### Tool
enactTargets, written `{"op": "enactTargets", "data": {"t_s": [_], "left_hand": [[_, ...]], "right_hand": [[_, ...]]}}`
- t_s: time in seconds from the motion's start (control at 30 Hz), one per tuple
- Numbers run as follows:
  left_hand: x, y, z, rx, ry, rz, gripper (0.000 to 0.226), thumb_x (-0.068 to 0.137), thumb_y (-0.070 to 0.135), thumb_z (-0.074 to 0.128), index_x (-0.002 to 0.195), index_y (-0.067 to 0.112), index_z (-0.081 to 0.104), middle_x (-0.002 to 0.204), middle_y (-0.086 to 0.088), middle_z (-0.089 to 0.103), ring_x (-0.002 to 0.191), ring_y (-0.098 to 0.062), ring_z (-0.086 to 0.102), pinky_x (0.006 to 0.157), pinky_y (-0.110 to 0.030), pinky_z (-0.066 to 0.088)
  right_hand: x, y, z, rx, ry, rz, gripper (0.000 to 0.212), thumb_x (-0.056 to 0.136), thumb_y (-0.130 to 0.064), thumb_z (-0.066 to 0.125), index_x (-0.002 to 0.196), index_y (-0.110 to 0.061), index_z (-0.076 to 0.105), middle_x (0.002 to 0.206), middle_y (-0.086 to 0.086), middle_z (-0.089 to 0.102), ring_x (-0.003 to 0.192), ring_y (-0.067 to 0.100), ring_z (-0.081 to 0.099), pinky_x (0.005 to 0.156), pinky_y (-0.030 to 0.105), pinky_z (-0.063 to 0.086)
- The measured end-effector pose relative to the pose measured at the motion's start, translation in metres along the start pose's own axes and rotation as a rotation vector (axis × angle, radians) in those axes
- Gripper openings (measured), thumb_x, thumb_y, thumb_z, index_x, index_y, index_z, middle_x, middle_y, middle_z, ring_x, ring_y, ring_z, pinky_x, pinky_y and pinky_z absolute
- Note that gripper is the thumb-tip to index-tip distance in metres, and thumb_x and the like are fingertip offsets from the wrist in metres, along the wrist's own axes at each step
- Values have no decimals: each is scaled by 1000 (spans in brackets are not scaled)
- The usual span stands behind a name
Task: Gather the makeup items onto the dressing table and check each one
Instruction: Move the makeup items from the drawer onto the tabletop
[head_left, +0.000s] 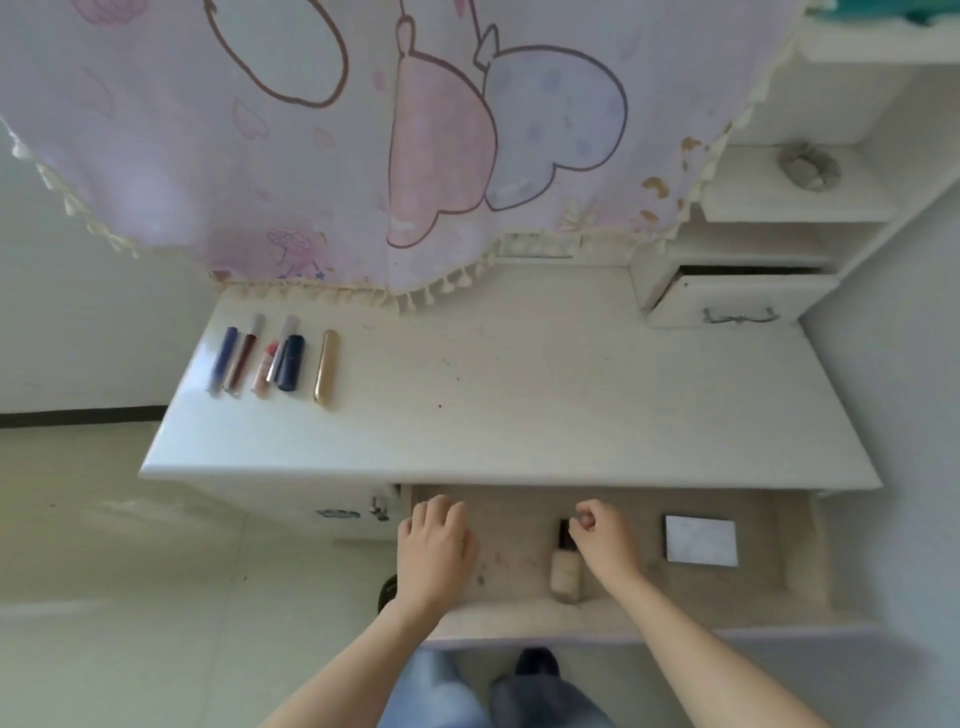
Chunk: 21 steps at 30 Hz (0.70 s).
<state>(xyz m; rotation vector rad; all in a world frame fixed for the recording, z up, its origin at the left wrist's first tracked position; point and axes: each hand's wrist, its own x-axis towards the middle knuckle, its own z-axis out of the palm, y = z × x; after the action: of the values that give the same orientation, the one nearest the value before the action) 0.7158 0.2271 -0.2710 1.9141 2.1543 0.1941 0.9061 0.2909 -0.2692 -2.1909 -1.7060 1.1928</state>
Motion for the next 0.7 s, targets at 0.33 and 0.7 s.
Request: {"op": "enactTargets", "data": {"t_s": [0.33,0.7], "left_hand": [[-37,35,34,-24,-233,-242,36,91,22,38,127,19,44,135,1,43,119,-22,41,91,-27,36],[0,14,88,-24,-369,-343,31,89,21,48,118,12,47,122,-9,46,112,-26,43,84,-32,45]], "right_hand": [[-16,67,-20,-67,-117,35,34,90,-22,52,122,-12,55,120,5,61,109,21,58,86,29,45],[32,74,36,-29,-197,69,45,89,-20,54,131,-12,43,124,11,57,108,26,57,80,29,46]]}}
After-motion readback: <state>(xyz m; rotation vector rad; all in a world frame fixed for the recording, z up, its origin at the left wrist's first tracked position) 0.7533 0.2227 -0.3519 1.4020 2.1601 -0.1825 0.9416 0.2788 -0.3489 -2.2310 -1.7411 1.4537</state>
